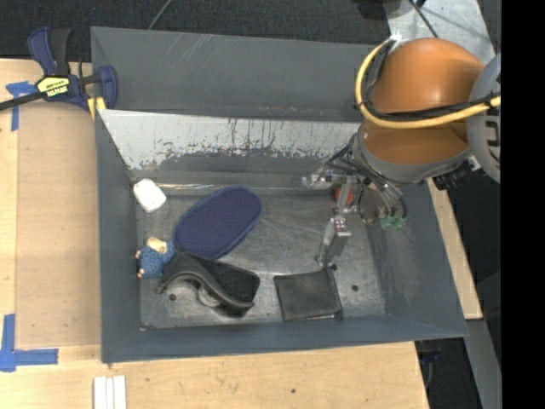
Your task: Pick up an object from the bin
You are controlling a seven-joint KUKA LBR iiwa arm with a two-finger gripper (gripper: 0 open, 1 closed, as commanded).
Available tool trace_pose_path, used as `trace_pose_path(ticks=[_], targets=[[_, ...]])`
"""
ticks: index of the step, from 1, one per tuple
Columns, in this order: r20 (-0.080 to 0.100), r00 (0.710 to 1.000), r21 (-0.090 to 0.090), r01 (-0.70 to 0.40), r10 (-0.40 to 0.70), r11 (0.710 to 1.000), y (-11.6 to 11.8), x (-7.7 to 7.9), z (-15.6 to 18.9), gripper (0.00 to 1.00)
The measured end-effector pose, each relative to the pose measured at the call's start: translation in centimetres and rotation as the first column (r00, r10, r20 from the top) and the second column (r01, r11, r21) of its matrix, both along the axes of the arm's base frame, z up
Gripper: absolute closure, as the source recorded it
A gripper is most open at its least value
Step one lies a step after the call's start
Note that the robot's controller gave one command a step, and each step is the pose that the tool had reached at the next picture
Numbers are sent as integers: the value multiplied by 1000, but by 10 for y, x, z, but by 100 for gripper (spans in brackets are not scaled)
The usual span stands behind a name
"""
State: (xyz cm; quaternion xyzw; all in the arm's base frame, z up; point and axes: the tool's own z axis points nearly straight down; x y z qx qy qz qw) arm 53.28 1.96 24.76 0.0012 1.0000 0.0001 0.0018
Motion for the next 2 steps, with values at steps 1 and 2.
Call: trace_pose_path(ticks=[1,2], targets=[[-6,985,1,-172,172,985,32,31,-91,0],[13,943,-4,-334,334,943,52,101,-170,0]])
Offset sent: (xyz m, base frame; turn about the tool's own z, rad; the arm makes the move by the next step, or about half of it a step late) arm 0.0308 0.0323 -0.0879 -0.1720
